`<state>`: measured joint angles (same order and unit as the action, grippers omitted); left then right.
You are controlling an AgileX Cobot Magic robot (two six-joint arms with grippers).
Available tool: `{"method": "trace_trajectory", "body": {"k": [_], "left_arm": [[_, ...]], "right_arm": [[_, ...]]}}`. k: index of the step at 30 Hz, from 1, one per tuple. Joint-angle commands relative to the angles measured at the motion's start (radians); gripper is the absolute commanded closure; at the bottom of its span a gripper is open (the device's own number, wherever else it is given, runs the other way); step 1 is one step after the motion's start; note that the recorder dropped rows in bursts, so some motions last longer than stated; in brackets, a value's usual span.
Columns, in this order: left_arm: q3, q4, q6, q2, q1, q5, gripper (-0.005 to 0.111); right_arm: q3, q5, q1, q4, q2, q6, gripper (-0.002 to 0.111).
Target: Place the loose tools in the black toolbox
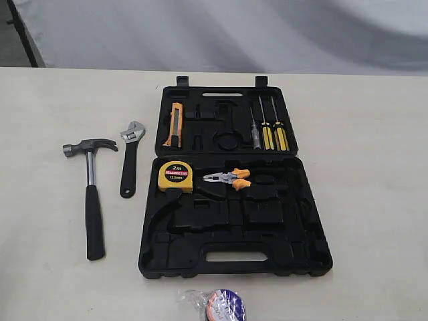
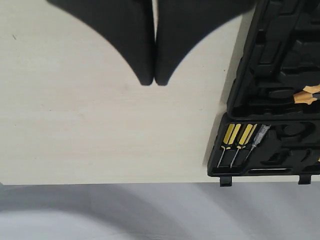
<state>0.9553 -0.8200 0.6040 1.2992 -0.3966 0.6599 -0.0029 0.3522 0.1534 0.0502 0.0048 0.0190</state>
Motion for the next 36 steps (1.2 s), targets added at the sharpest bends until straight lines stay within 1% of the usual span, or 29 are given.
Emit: {"method": "trace_trajectory", "body": {"k": [1,28,29,36], "left_arm": [[-0.009,0.014,0.01,-0.008,0.003,-0.017,0.105],[-0.009,0.014,0.01,-0.008,0.003,-0.017,0.105],[-0.009,0.014,0.01,-0.008,0.003,-0.017,0.105],[-0.009,0.014,0.01,-0.008,0.003,-0.017,0.105]], "right_arm": [[0.003,-0.007,-0.005,-0.003,-0.005,-0.003,0.108],[0.003,-0.024,-0.005,-0.003,-0.005,-0.003,0.108],[0.003,-0.046,-0.005,0.005,-0.005,-0.003,0.108],[0.003,-0.424,-0.005,0.006,-0.005,-0.003,0.108]]}}
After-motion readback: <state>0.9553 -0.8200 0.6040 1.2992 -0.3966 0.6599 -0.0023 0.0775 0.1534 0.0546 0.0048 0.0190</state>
